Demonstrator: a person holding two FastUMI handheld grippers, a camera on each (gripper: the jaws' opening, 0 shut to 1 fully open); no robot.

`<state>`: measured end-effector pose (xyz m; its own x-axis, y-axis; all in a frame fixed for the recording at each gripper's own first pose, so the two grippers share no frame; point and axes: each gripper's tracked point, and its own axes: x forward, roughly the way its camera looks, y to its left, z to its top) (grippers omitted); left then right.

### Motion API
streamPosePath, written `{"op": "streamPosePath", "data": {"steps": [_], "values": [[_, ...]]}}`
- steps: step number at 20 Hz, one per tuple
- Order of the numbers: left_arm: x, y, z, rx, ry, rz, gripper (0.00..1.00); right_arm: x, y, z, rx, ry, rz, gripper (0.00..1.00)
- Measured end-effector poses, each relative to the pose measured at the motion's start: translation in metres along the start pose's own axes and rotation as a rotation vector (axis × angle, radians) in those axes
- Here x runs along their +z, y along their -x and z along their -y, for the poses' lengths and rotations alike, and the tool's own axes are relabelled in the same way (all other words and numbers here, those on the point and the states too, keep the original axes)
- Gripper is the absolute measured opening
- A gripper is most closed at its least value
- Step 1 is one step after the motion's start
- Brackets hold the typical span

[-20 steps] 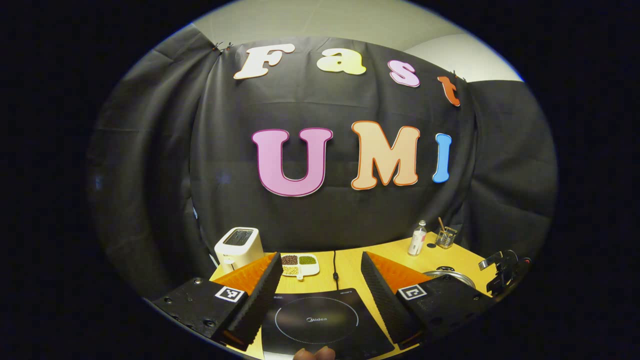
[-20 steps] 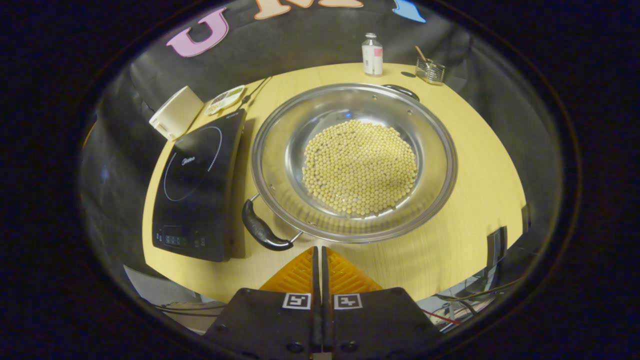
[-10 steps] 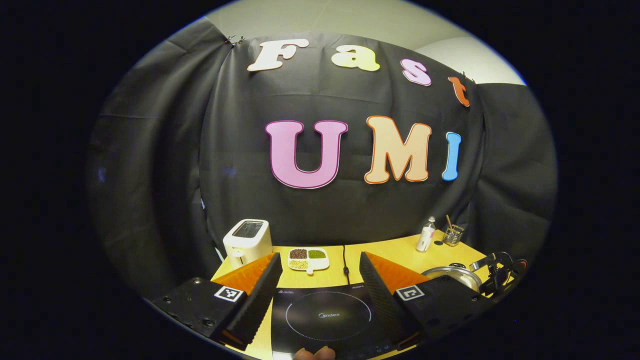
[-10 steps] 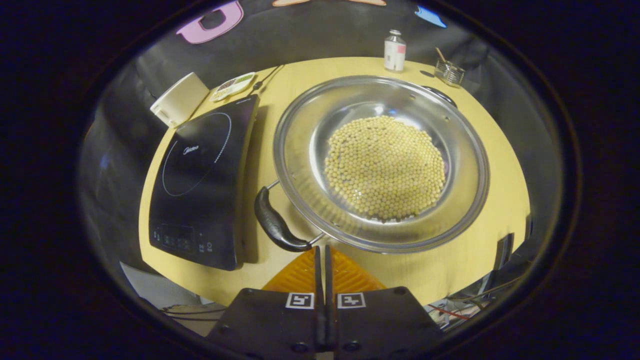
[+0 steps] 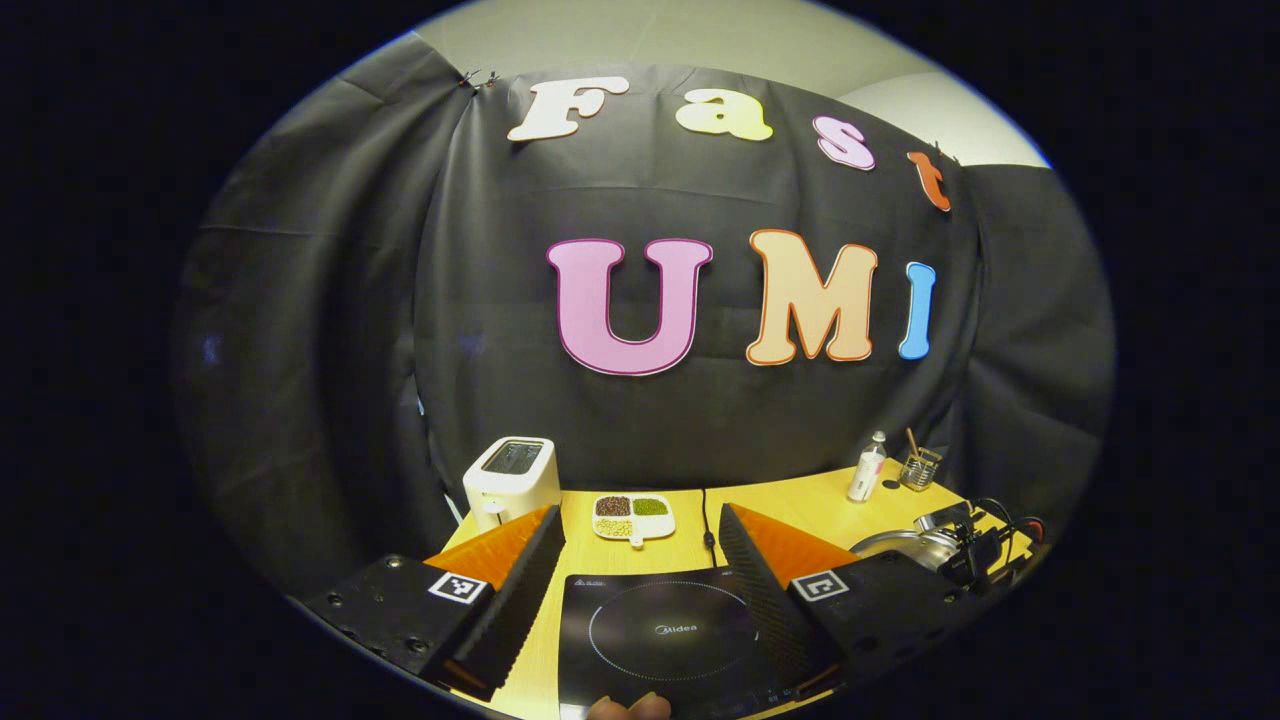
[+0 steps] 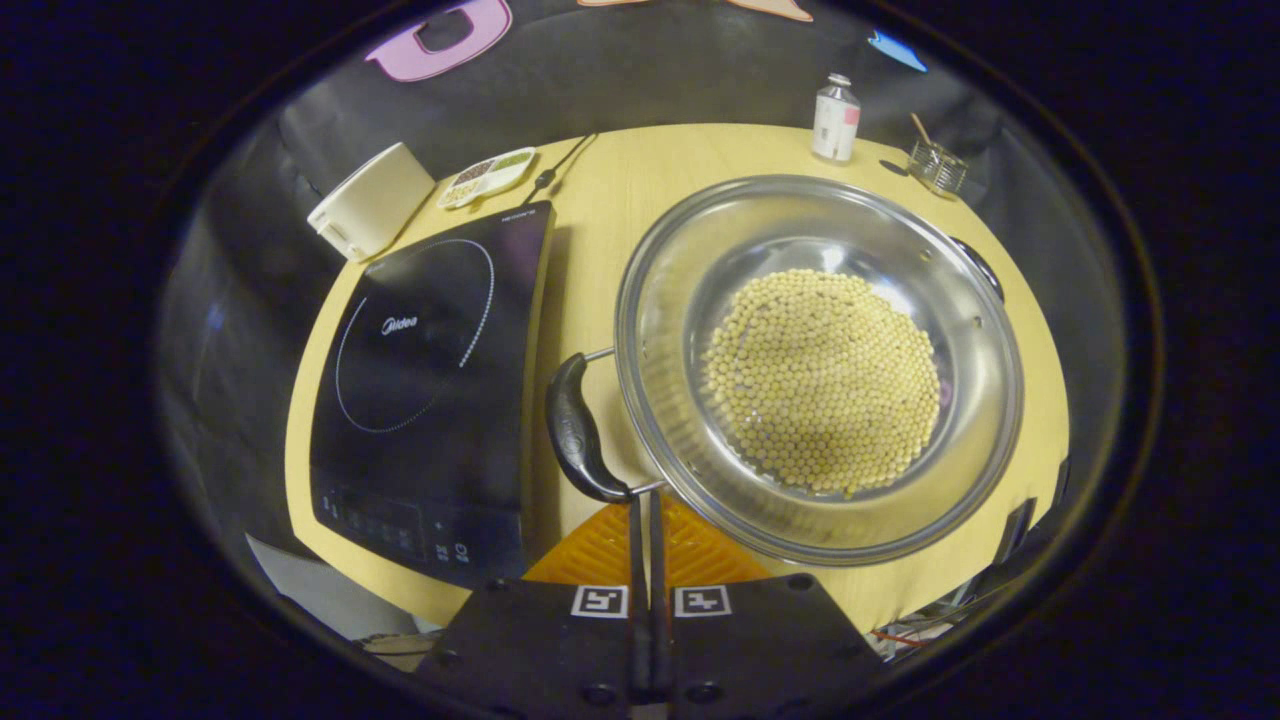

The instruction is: First push the handle of the pot to place it horizontally, then grasp the pot with both hands and set it on the induction cooktop.

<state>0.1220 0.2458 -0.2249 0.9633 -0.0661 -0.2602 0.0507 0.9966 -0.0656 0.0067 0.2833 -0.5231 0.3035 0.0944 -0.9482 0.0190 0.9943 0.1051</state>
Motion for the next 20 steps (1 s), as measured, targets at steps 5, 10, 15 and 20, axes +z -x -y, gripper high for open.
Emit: {"op": "streamPosePath", "data": {"steps": [5,10,15,20], "values": [[0.001,0.004,-0.003,0.01,-0.007,0.001,0.95,0.011,-0.006,-0.01,0.016,-0.024,0.004,0.03],[0.002,0.011,-0.007,0.023,-0.018,0.0,0.95,0.025,-0.013,-0.019,0.036,-0.053,0.009,0.03],[0.0,0.017,-0.007,0.029,-0.023,-0.014,0.95,0.031,-0.01,-0.024,0.049,-0.063,0.014,0.03],[-0.003,0.017,0.014,-0.018,-0.02,-0.032,0.95,0.049,0.013,-0.017,0.089,-0.115,0.086,0.03]]}}
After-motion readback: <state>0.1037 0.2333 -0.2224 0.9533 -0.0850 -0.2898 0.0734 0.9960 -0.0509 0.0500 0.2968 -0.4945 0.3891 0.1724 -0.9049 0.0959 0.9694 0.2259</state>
